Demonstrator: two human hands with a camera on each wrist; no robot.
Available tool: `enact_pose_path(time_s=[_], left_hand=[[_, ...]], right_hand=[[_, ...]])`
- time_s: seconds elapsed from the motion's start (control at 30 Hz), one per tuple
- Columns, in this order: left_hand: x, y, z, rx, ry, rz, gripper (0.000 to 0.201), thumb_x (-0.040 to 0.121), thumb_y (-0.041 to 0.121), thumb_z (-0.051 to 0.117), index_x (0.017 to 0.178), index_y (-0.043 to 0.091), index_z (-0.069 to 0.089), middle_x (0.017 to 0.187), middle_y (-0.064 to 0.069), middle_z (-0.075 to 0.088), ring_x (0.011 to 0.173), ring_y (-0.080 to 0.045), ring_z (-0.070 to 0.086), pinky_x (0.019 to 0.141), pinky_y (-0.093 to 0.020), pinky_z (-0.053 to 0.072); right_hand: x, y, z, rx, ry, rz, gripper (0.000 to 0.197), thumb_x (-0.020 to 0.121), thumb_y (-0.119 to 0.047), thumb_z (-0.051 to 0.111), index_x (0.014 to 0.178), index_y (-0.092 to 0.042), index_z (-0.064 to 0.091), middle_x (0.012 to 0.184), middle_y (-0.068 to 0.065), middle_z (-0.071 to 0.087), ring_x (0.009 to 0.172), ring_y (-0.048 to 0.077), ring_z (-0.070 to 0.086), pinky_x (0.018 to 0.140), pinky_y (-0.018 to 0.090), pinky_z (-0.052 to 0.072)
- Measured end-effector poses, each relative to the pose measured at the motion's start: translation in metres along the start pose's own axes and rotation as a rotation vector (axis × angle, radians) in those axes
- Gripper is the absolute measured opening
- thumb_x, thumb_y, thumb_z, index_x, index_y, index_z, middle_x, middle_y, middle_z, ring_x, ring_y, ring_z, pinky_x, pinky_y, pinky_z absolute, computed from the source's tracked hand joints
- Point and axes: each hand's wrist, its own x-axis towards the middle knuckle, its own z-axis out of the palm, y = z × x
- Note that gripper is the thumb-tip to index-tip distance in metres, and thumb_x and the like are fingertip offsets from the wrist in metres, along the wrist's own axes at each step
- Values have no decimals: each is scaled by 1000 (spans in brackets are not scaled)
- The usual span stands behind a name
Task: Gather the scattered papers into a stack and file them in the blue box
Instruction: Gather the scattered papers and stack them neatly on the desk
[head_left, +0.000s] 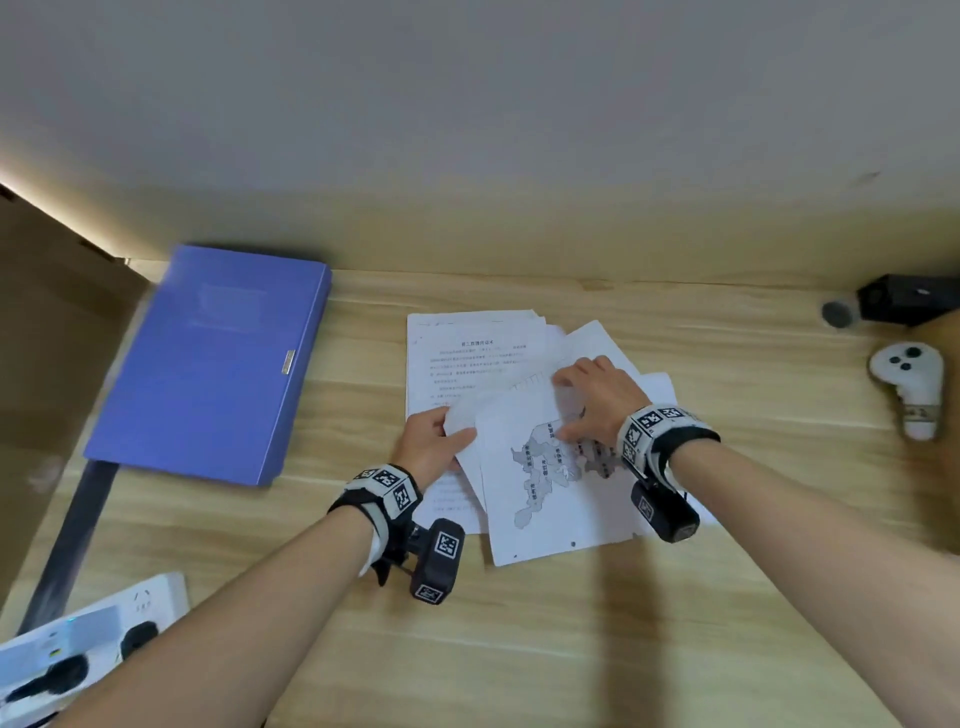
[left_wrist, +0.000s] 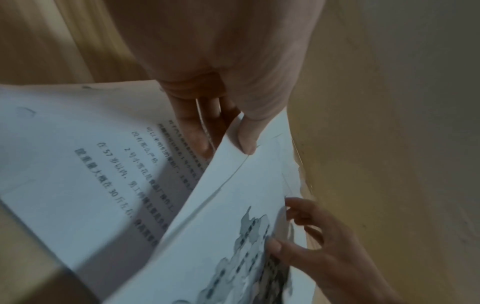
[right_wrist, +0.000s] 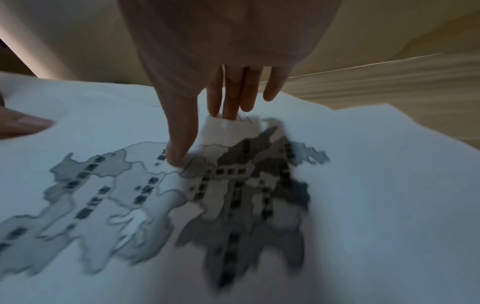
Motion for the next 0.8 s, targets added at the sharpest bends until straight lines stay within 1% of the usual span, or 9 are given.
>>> enact_pose_path(time_s=[0.1,0.13,0.2,0.33,0.4,0.5,0.6,0.7,0.8], left_hand=[[1,4,-2,-1,47,-2,21,90,5,66,110,7,67,94,-6,72,86,-24,69,86,-42,58],[3,4,-3,-3,67,0,22,91,7,65,112,7,67,94,-4,71,87,-23,69,86,-42,58],[5,7,-8,10,102,35,21,93,10,61,114,8,66,98,-5,71,92,-25,68,87,-42,56],[2,28,-25,73,165,129,21,96,4,51,112,8,64,103,-6,68,95,-24,65,86,-37,53],[0,45,-39,90,195,161,22,96,2,49,113,4,64,104,-8,67,93,-23,64,77,-29,52],[0,67,-68,177,250,188,26,96,8,50,115,-4,63,104,-20,69,90,-26,62,73,-28,44],[-1,93,-99,242,227,241,24,97,10,47,111,0,64,96,-12,65,87,-28,61,70,-31,46],[-9,114,-128,347,176,287,18,97,12,47,103,8,64,99,-13,65,90,-32,63,80,-41,51],[-17,124,-148,410,86,275,18,99,11,46,105,9,63,107,-15,66,97,-29,63,90,-46,51]], right_hand=[[5,-1,4,-75,-1,-39,36,73,-48,71,102,-28,64,107,-7,54,108,22,42,86,35,41],[2,0,6,-27,13,-52,24,76,-45,69,91,-27,65,100,-8,54,104,21,43,82,35,41],[-10,0,4,137,32,-64,14,84,-36,66,83,-23,60,95,-10,56,96,18,48,75,35,42],[-45,13,-7,287,109,13,9,95,-20,53,92,-28,55,91,-4,67,81,21,61,68,33,46],[-62,24,-12,298,151,54,13,95,-17,51,93,-27,58,89,0,69,81,23,64,73,38,52],[-86,38,-16,313,199,149,12,97,-15,52,101,-19,63,97,1,70,89,23,65,83,38,54],[-102,46,-20,306,238,260,14,98,-13,50,105,-15,62,97,4,67,90,26,64,81,36,52],[-108,47,-26,308,302,308,14,97,-11,48,90,-21,56,88,9,68,82,31,64,71,37,50],[-108,38,-30,287,320,330,14,97,-10,46,96,-16,59,90,12,68,79,30,62,69,36,49]])
